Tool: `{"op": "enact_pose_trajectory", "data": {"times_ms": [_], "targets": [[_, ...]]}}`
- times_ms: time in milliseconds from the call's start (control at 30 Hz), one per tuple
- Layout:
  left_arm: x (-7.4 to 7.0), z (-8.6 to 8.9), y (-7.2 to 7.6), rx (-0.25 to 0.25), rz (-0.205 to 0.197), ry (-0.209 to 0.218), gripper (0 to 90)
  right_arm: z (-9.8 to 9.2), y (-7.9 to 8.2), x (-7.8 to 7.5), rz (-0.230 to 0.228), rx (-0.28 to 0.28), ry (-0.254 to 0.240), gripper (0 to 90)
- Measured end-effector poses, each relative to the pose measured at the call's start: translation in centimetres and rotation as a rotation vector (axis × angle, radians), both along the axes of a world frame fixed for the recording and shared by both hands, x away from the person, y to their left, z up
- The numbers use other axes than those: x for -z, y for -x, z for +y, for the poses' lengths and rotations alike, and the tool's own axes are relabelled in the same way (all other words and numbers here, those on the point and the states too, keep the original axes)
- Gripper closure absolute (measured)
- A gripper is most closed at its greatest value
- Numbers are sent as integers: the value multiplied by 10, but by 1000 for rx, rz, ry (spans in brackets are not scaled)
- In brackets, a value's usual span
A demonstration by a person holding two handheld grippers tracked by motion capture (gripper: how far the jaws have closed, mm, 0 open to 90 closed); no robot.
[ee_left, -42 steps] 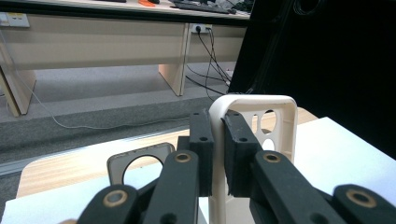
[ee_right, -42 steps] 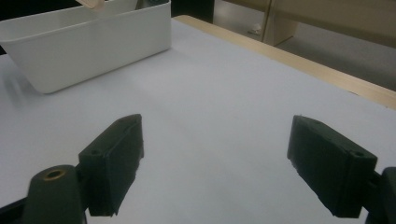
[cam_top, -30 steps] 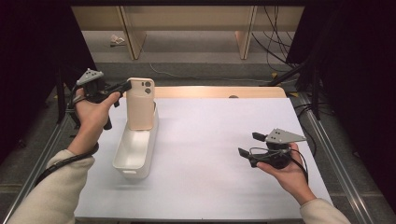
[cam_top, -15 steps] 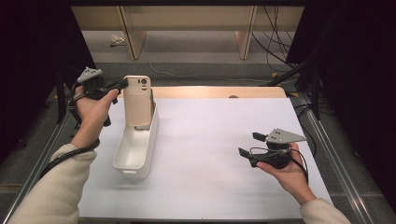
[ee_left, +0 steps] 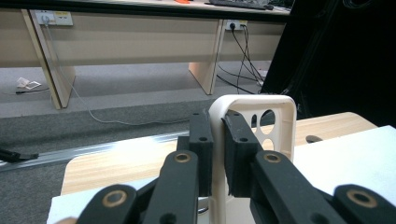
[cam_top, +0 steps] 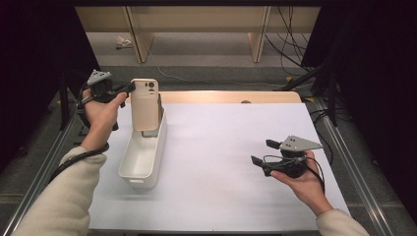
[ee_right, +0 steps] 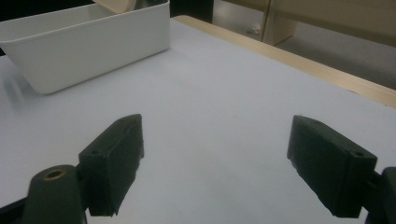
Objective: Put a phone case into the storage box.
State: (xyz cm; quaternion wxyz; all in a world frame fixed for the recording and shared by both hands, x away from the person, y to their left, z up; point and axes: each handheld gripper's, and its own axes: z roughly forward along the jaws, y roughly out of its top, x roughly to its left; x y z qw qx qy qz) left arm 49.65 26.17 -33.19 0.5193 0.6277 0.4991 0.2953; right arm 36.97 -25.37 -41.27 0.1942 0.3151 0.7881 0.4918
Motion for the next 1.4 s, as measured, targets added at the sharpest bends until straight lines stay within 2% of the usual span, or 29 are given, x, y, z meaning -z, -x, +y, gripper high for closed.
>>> {"op": "enact_pose_trajectory", "data": {"times_ms": [400,833,1400], "targets": [[16,2,-10,-18,23,-23,827,0,0,0,1,-1,1,196],[36,2,-13,-22,44,-12,826,0,0,0,-1,-4,3,198],[52,-1,-18,-27,74,-24,824,1,0,0,1,-6,4,198]]}}
